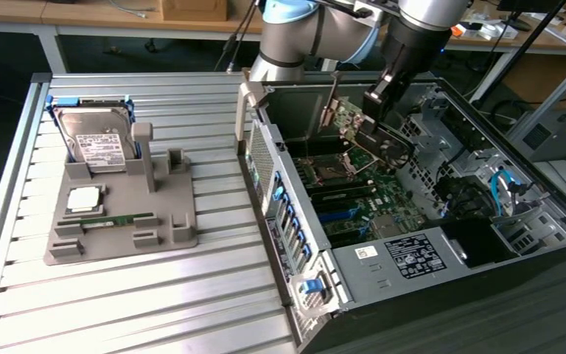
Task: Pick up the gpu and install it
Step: 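Insert the gpu into the slot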
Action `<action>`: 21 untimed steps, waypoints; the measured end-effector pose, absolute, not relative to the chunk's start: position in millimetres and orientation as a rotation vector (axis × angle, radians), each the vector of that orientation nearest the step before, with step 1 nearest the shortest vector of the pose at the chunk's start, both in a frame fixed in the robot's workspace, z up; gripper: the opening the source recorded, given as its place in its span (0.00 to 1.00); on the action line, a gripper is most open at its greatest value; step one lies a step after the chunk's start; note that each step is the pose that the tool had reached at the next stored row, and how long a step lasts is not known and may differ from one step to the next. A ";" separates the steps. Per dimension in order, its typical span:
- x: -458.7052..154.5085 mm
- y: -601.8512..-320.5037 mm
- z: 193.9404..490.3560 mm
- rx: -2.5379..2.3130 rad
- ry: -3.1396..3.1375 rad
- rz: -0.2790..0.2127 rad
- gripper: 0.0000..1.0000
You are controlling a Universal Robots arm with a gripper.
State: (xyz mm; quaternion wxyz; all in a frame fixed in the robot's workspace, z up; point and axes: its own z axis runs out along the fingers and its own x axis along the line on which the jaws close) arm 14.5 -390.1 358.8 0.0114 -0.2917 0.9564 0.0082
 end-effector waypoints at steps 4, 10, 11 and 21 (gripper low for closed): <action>14.5 -390.1 358.8 -0.927 2.978 0.026 0.27; 14.5 -390.1 358.8 -0.957 2.968 0.026 0.27; 14.5 -390.1 358.7 -0.961 2.967 0.026 0.27; 14.5 -390.1 358.7 -0.999 2.955 0.026 0.27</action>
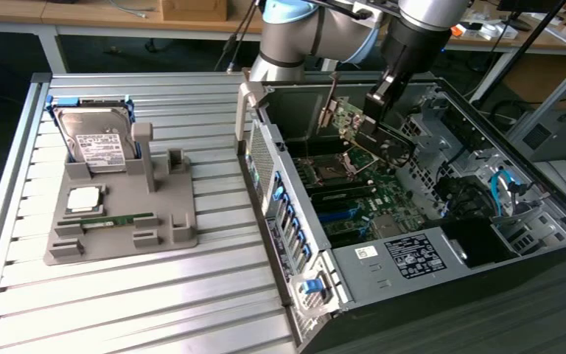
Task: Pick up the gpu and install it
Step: 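Insert the gpu into the slot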
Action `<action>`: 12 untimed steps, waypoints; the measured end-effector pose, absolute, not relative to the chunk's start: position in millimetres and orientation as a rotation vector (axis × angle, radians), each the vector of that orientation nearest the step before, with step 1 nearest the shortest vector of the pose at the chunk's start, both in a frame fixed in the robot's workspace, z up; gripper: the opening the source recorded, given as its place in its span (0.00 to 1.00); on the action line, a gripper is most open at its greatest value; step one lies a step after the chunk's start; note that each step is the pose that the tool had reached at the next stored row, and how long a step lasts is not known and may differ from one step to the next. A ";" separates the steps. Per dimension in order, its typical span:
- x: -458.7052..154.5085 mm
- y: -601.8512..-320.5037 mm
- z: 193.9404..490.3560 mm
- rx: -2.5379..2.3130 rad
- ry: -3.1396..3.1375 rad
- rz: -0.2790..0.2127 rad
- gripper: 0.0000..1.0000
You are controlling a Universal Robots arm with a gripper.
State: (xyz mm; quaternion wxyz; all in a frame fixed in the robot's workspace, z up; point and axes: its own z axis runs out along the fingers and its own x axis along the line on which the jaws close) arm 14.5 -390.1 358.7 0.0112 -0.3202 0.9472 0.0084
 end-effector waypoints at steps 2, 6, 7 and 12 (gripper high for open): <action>14.5 -390.1 358.7 -1.006 2.953 0.027 0.27; 14.5 -390.1 358.7 -1.023 2.947 0.027 0.27; 14.5 -390.1 358.6 -1.028 2.945 0.027 0.27; 14.5 -390.1 358.6 -1.054 2.936 0.027 0.27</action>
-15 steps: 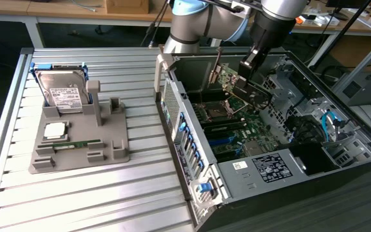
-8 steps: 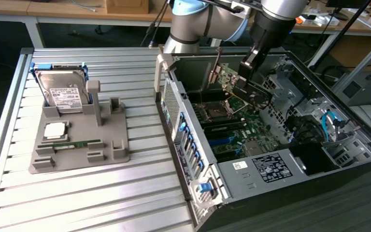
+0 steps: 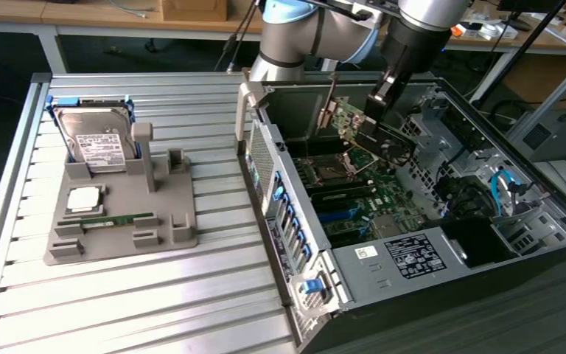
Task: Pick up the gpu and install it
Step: 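Insert the gpu into the slot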
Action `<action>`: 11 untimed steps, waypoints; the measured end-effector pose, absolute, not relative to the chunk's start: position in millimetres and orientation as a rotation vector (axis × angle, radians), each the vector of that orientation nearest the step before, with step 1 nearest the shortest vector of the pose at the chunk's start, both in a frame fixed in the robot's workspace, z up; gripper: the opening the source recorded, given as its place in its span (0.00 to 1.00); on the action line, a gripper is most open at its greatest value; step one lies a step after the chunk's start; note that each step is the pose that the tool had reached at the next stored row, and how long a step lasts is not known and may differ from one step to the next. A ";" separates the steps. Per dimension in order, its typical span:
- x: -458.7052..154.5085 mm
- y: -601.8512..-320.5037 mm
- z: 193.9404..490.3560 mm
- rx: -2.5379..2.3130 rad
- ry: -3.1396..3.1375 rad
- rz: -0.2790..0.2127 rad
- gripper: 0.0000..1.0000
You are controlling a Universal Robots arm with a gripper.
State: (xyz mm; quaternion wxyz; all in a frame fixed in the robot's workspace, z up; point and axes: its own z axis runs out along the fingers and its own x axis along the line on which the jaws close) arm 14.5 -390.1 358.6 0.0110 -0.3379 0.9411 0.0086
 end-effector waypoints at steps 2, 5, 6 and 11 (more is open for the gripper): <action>14.5 -390.1 358.5 -1.066 2.932 0.027 0.27; 14.5 -390.1 358.5 -1.076 2.928 0.027 0.27; 14.5 -390.1 358.5 -1.080 2.927 0.027 0.27; 14.5 -390.1 358.5 -1.094 2.922 0.027 0.27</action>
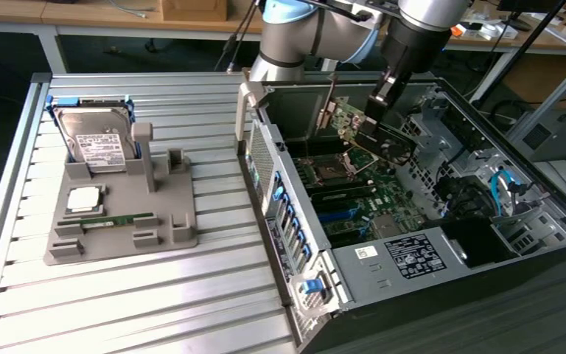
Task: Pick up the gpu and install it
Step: 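Insert the gpu into the slot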
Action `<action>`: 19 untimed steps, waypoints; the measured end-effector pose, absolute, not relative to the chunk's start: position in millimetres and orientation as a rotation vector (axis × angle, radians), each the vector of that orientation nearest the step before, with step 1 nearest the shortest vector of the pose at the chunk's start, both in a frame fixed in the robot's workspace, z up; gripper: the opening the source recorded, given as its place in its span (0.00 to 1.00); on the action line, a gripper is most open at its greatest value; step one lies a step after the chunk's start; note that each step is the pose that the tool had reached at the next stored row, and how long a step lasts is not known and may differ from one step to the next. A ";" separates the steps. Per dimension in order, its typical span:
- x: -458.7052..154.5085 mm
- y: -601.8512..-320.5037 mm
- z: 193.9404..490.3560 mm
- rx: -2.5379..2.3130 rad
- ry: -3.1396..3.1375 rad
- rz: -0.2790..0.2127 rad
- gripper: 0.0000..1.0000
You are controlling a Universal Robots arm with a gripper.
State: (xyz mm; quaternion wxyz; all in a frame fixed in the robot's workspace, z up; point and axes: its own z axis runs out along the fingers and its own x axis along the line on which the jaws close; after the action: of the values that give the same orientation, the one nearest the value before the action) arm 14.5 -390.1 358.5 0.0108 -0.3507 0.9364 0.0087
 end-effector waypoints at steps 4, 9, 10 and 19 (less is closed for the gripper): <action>14.5 -390.1 358.5 -1.110 2.916 0.027 0.27; 14.5 -390.1 358.4 -1.126 2.910 0.028 0.27; 14.5 -390.1 358.4 -1.129 2.909 0.028 0.27; 14.5 -390.1 358.3 -1.163 2.895 0.028 0.27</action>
State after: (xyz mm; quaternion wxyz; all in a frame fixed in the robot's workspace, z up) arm 14.5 -390.1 358.3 0.0106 -0.3727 0.9278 0.0089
